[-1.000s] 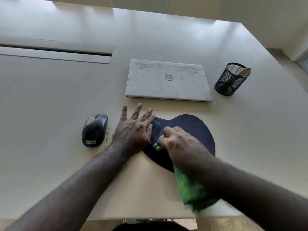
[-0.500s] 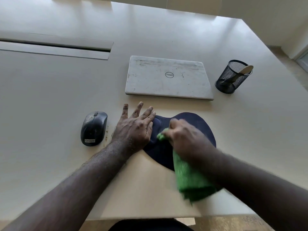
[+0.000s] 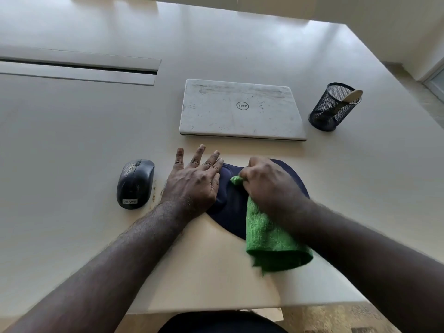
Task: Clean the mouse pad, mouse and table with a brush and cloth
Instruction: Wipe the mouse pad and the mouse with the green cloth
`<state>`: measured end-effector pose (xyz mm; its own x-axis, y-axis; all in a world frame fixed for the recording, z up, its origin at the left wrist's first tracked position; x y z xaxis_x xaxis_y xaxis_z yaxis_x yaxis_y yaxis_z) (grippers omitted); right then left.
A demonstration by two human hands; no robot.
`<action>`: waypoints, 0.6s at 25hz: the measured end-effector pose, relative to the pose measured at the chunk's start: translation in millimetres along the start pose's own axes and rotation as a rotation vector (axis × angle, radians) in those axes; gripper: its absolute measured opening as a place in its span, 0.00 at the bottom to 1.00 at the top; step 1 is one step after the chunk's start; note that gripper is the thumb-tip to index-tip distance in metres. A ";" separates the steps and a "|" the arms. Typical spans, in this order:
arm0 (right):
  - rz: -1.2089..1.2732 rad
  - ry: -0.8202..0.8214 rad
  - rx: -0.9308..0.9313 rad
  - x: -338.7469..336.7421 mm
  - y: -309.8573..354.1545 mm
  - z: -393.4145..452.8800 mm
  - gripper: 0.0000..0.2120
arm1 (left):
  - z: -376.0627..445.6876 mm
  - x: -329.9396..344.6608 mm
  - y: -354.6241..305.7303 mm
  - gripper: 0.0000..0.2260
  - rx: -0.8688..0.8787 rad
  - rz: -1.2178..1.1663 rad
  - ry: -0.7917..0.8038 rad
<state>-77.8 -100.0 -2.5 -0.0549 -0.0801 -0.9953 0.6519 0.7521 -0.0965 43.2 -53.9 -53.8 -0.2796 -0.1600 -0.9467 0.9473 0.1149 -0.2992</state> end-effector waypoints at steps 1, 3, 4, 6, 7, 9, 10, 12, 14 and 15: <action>0.004 0.001 -0.009 1.4 2.5 -3.2 0.10 | 0.1 -0.4 -0.2 0.25 0.003 0.006 -0.002; 0.055 0.055 -0.127 8.5 22.9 -33.0 0.08 | 0.6 -1.6 -0.8 0.25 0.004 0.005 -0.013; 0.070 0.096 -0.179 8.4 31.7 -50.0 0.08 | 0.9 -1.6 -0.9 0.25 0.008 -0.002 -0.013; 0.048 0.122 -0.154 5.4 22.4 -42.8 0.08 | 1.5 -0.2 -1.0 0.26 0.017 -0.011 -0.004; 0.017 0.061 -0.074 2.4 7.2 -21.5 0.09 | 1.5 0.7 -0.9 0.26 0.019 -0.011 -0.004; 0.005 0.019 0.079 -6.6 -9.1 2.3 0.11 | 1.4 1.0 0.2 0.26 0.018 -0.019 -0.010; 0.024 0.019 0.072 -6.0 -5.1 1.9 0.11 | 1.3 1.1 0.2 0.26 0.015 -0.021 -0.009; 0.076 0.047 -0.111 -2.0 29.2 -25.3 0.12 | 1.6 1.1 -0.2 0.26 0.013 -0.020 -0.007; 0.101 0.119 -0.204 -3.4 41.4 -43.8 0.12 | 2.1 1.3 0.7 0.26 0.012 -0.027 0.003; 0.078 0.113 -0.152 -3.8 29.9 -30.6 0.12 | 2.0 2.4 1.1 0.26 0.007 -0.029 0.011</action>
<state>-81.2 -57.2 -2.0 -0.0990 0.0498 -0.9938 0.5362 0.8440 -0.0111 44.0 -56.0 -56.2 -0.3087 -0.1523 -0.9389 0.9398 0.1031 -0.3257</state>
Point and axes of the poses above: each hand's wrist, its own z-axis towards the middle knuckle, its own x-axis out of the palm, y = z × x, the point moved 8 cm from there along z, towards the middle knuckle, and after that the axes turned 12 degrees about -z, right-handed, at the moved point
